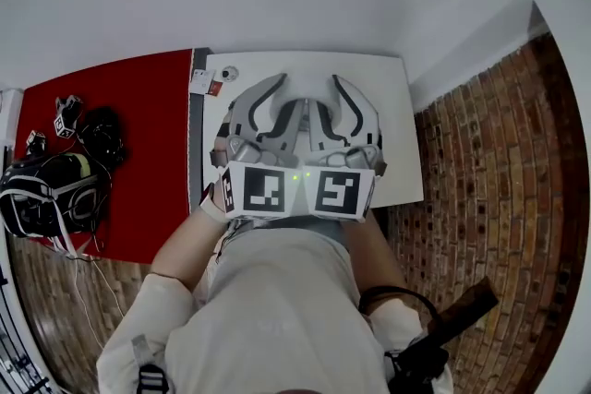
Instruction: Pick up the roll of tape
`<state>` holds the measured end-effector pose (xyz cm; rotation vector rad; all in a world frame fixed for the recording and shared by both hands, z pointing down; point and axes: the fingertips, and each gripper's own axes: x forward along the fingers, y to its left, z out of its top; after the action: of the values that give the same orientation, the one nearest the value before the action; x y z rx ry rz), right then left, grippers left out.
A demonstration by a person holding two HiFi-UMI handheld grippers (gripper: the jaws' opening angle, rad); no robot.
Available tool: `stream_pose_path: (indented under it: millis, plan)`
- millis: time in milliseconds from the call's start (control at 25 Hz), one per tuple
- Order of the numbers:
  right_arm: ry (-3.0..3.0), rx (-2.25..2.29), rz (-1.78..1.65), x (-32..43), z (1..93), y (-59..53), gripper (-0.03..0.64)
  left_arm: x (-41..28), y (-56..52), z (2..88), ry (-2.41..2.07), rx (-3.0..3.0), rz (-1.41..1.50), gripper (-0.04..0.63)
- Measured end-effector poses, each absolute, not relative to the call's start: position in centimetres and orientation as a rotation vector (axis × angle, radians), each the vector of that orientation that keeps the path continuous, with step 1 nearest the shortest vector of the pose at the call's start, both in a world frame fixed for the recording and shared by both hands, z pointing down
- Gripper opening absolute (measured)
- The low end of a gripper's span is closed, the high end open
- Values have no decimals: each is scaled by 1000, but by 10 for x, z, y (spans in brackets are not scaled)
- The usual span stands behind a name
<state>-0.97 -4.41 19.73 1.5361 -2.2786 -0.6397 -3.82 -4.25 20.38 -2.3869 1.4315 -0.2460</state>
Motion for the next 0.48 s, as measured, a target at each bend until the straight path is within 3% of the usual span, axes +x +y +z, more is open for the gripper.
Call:
stream_pose_path:
  millis: [480]
  plan:
    - [-2267,1639,-916,34,99,-19,133,3,-15,94,1364,-2151,-70,110]
